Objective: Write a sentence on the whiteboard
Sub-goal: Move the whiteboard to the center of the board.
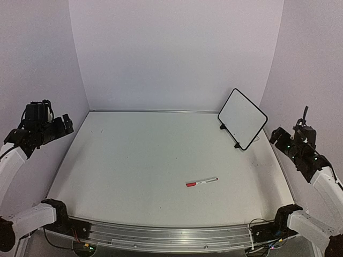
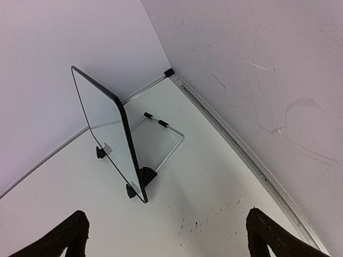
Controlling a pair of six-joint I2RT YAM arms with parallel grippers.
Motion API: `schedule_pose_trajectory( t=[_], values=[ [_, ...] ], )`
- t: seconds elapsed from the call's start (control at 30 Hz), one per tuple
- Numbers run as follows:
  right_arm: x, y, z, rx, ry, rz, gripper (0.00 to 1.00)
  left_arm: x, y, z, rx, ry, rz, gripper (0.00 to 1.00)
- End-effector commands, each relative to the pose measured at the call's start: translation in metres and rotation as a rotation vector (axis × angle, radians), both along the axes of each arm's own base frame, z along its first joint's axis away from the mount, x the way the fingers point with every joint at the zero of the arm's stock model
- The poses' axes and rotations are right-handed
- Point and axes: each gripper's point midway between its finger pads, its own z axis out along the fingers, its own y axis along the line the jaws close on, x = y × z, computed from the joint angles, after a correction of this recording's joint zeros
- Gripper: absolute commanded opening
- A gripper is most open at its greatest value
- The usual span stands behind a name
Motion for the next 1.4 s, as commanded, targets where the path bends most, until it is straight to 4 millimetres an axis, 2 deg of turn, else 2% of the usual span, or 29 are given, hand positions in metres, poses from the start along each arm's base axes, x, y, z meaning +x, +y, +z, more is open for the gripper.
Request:
schedule_pose_trajectory(
  t=[0.0, 0.17, 0.33, 0.5, 0.67, 0.77, 0.83, 0.9, 1.03, 1.23, 1.37],
  values=[
    [-0.004, -0.002, 0.002, 0.020, 0.005, -0.017, 0.98, -0.001, -0.004, 0.027, 0.021, -0.024, -0.045, 1.00],
    [0.005, 0.017, -0.001, 0.091, 0.057, 0.072, 0.98, 0.003, -0.014, 0.041, 0.054, 0.019, -0.130, 1.00],
    [0.011, 0.039, -0.022, 0.170, 0.172, 0.096, 0.98, 0.011, -0.013, 0.046, 0.128, 0.048, -0.162, 1.00],
    [0.015, 0.083, -0.030, 0.078, 0.219, 0.079, 0.97, 0.014, -0.010, 0.039, 0.172, 0.025, -0.164, 1.00],
    [0.025, 0.114, -0.054, 0.105, 0.283, 0.036, 0.92, 0.014, -0.011, 0.025, 0.178, 0.013, -0.171, 1.00],
    [0.040, 0.129, -0.070, 0.118, 0.311, 0.012, 0.88, 0.014, -0.015, 0.019, 0.162, 0.013, -0.191, 1.00],
    [0.056, 0.142, -0.075, 0.127, 0.318, 0.027, 0.80, 0.015, -0.022, 0.016, 0.142, 0.014, -0.224, 1.00],
    [0.071, 0.152, -0.091, 0.111, 0.360, 0.025, 0.76, 0.014, -0.026, 0.015, 0.129, 0.015, -0.241, 0.99],
    [0.096, 0.161, -0.111, 0.089, 0.391, -0.025, 0.74, 0.011, -0.029, 0.014, 0.113, 0.007, -0.257, 1.00],
    [0.123, 0.157, -0.132, 0.059, 0.372, -0.149, 0.69, 0.012, -0.035, 0.011, 0.095, 0.008, -0.284, 0.99],
    [0.146, 0.156, -0.144, 0.027, 0.386, -0.168, 0.66, 0.012, -0.041, 0.009, 0.076, 0.016, -0.318, 1.00]
  ],
)
